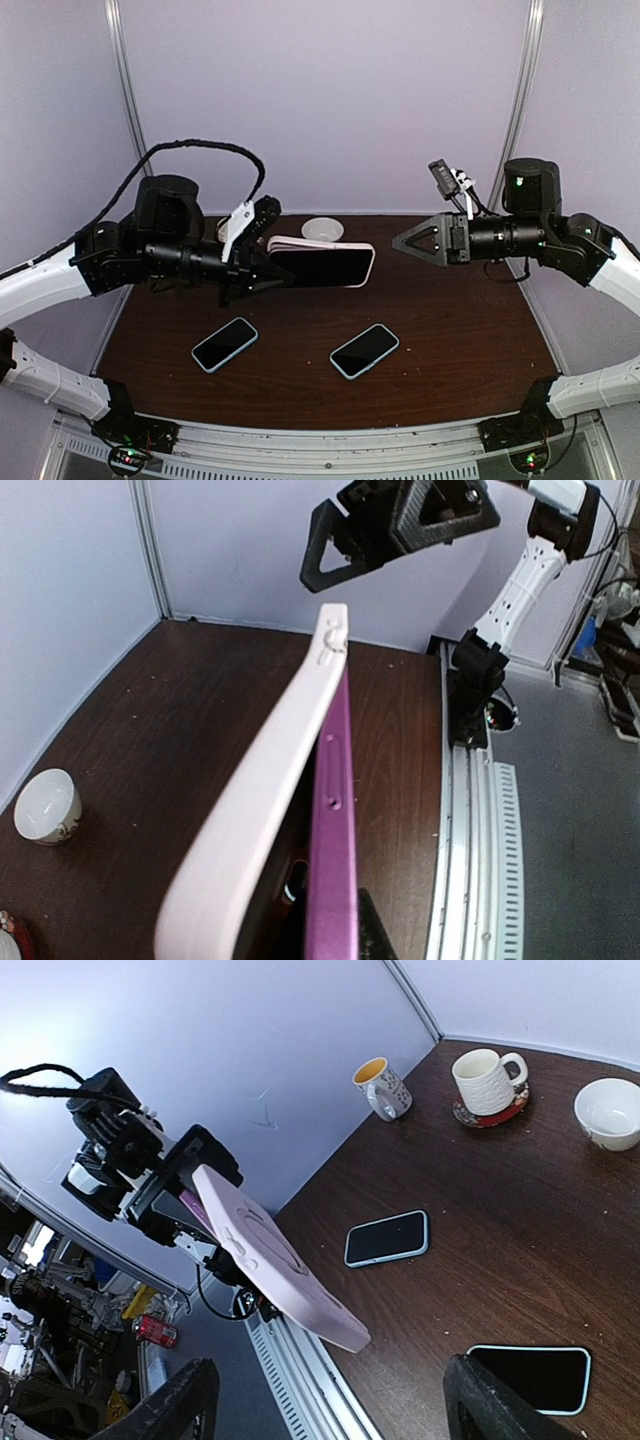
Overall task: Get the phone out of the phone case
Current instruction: Pass from the right arm to the left, then remove the phone case from the phone.
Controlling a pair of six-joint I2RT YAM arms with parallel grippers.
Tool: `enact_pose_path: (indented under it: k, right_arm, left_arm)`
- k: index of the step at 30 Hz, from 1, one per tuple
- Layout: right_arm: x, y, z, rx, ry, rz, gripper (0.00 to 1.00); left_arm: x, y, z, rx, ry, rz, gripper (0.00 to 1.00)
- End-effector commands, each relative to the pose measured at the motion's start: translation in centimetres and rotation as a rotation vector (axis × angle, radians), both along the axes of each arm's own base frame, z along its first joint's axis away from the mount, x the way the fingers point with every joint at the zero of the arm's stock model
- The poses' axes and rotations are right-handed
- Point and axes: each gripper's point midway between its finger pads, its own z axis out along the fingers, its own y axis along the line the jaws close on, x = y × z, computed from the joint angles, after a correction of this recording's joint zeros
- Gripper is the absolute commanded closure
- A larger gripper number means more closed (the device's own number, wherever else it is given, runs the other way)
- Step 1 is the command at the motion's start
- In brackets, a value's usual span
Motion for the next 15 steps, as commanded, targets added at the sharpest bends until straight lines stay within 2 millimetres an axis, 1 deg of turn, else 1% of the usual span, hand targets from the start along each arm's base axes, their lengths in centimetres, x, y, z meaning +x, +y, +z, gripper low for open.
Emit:
enact_pose_path:
  k: [1,6,8,10,15]
  right_arm:
    - [1.4,-1.2,-0.5,-0.108,-0.07,-0.073,0.19]
    - [2.1,-1.3,-1.2,-0.16,-0.134,-0.074,0.19]
    - [2.0,-0.9,-0.9,-0.14,-0.159,-0.058,0.19]
    - [1.8,-0.6,-0.5,-0.114,-0.183,-0.048,0.18]
    - [0.8,0.7,0.3,-0.107,-0.259,0.004,0.17]
  left_arm:
    - [1.1,-0.3,1.7,0.032,-0.295,-0.057,1.0]
    - [1.7,-0.6,-0.1,0.084,-0.5,-0.123,1.0]
    - [1.4,-0.8,-1.2,0.104,-0.566,-0.173,1.0]
    - [1.4,-1.0,-1.8,0.12,-0.619,-0.204,1.0]
    - [1.2,-1.4,-4.5,0.196,-0.731,-0.325,1.0]
